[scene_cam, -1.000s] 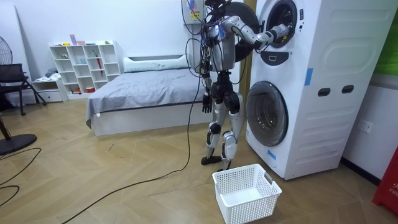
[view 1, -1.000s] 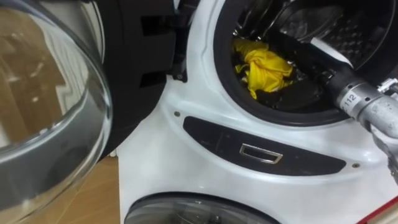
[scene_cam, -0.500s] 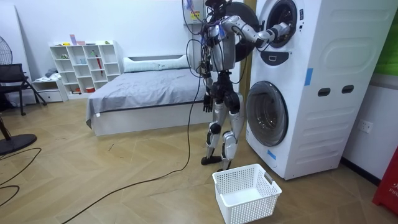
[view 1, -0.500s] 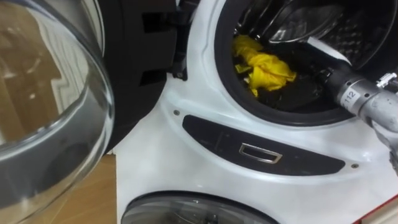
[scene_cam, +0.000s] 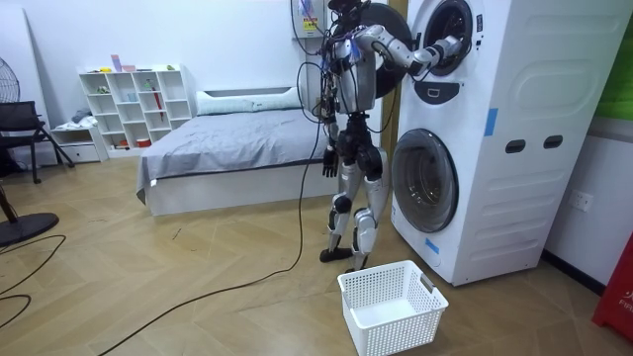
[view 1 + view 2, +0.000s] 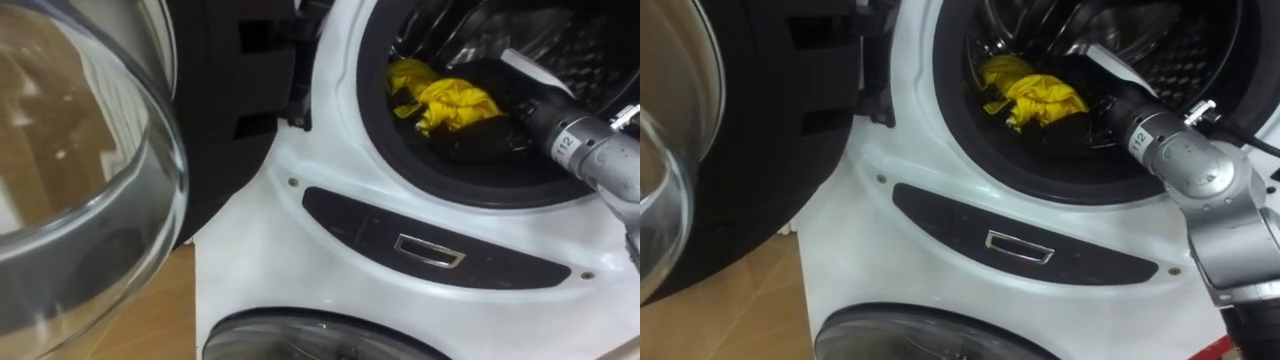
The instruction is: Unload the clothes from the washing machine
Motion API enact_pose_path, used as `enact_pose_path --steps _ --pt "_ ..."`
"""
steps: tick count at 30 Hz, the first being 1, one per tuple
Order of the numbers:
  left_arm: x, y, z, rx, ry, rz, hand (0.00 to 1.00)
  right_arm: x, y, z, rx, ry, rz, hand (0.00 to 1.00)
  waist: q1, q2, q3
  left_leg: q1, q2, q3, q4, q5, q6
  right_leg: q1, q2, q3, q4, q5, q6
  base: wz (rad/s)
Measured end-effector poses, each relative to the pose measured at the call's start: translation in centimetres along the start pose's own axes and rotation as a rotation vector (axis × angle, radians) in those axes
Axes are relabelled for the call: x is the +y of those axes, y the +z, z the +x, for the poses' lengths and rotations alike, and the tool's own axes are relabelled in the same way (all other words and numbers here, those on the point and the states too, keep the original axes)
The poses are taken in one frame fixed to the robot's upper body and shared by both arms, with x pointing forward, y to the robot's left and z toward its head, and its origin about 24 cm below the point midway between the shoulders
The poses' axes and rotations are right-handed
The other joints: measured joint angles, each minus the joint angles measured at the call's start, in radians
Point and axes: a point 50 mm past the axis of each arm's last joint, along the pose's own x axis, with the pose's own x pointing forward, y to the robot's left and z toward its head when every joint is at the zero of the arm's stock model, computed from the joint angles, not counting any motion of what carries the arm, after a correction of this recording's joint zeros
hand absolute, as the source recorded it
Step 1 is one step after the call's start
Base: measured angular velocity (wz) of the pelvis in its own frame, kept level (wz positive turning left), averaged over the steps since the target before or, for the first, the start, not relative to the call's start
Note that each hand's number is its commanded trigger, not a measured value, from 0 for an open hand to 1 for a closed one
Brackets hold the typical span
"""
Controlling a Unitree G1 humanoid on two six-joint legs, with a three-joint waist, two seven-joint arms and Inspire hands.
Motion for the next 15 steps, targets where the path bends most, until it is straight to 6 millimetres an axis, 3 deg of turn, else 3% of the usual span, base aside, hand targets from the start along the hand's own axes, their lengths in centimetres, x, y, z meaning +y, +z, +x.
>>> enact_pose_path --steps 5,6,10,15 --pt "0.0 0.2 0.0 -0.029 0.02 0.001 0.0 0.0 1.5 -0.3 -0.051 -0.01 -0.042 1.0 -0.006 0.005 -0.0001 -0.002 0.0 0.017 -0.011 0.0 0.0 -0.013 0.007 0.021 0.0 0.0 0.0 -0.09" --pt "0.0 0.2 0.0 -0.032 0.028 -0.007 0.0 0.2 2.0 -0.7 -0.066 -0.023 -0.079 1.0 -0.008 -0.001 -0.0063 -0.004 0.001 0.027 -0.014 0.0 0.0 -0.02 0.01 0.031 0.001 0.0 0.0 -0.16" --pt "-0.3 -0.4 0.0 -0.016 0.028 -0.009 0.0 0.6 3.3 -2.1 -0.113 -0.056 -0.155 1.0 -0.012 0.005 -0.0056 -0.001 0.006 0.049 -0.011 0.0 -0.001 -0.025 0.015 0.06 0.001 0.0 -0.001 -0.15" --pt "-1.5 -2.0 -0.2 -0.001 0.032 -0.031 0.0 0.9 5.6 -5.3 -0.254 -0.119 -0.171 1.0 -0.073 0.019 -0.0096 0.01 0.009 0.086 -0.004 0.0 -0.001 -0.021 0.016 0.087 -0.001 0.0 -0.001 -0.15"
